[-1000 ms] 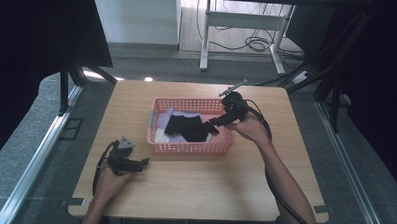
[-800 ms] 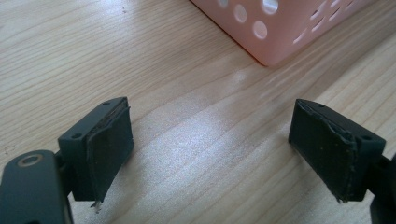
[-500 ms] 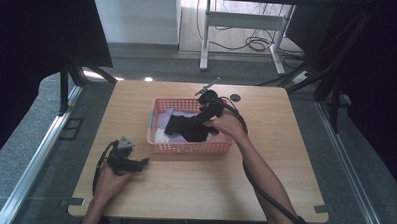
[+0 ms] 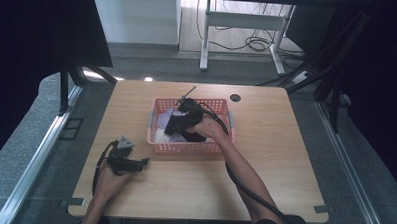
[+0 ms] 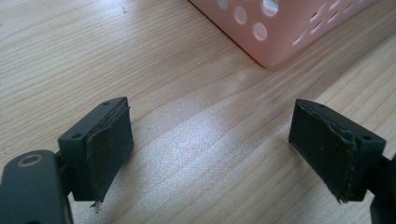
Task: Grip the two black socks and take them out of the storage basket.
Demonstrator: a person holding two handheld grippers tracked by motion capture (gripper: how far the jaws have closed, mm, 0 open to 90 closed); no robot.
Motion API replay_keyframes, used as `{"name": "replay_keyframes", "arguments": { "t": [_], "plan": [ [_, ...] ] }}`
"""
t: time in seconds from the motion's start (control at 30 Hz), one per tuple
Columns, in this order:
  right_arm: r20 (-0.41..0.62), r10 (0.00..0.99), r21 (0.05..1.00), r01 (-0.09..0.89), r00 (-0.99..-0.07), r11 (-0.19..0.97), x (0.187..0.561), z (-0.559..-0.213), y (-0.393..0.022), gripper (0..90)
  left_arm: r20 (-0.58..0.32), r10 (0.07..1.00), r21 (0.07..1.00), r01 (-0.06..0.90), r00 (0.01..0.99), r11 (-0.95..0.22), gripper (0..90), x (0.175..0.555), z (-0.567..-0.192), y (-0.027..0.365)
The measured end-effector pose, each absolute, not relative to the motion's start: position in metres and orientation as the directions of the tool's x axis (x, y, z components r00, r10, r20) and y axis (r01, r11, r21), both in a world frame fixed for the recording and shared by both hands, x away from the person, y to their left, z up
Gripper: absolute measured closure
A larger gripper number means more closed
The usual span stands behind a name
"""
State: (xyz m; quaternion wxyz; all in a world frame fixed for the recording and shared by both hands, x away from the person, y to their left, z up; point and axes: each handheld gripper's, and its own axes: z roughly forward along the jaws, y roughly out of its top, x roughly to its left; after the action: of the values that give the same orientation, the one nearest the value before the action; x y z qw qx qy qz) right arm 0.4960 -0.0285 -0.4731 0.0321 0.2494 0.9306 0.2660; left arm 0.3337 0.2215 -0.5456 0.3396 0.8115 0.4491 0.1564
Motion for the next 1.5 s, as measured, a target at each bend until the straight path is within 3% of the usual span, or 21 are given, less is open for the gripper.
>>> {"name": "replay_keyframes", "arguments": {
  "t": [0.1,0.27,0.37,1.5],
  "plan": [
    [0.035,0.469,0.48,0.427,-0.882,0.767,0.499,-0.482,-0.024,32.9,-0.053,0.835,0.692,0.623,0.548,-0.365,13.4,0.334,-0.546,0.222],
    [0.016,0.478,0.441,0.436,-0.878,0.785,0.5,-0.49,-0.022,69.8,-0.054,0.835,0.693,0.623,0.548,-0.364,13.4,0.334,-0.546,0.222],
    [0.026,0.481,0.467,0.436,-0.876,0.769,0.498,-0.483,-0.024,81.3,-0.055,0.835,0.693,0.623,0.548,-0.363,13.4,0.334,-0.546,0.222],
    [0.035,0.511,0.625,0.418,-0.859,0.66,0.488,-0.372,-0.077,84.3,-0.042,0.837,0.69,0.621,0.545,-0.371,13.4,0.334,-0.546,0.22]
  ]
}}
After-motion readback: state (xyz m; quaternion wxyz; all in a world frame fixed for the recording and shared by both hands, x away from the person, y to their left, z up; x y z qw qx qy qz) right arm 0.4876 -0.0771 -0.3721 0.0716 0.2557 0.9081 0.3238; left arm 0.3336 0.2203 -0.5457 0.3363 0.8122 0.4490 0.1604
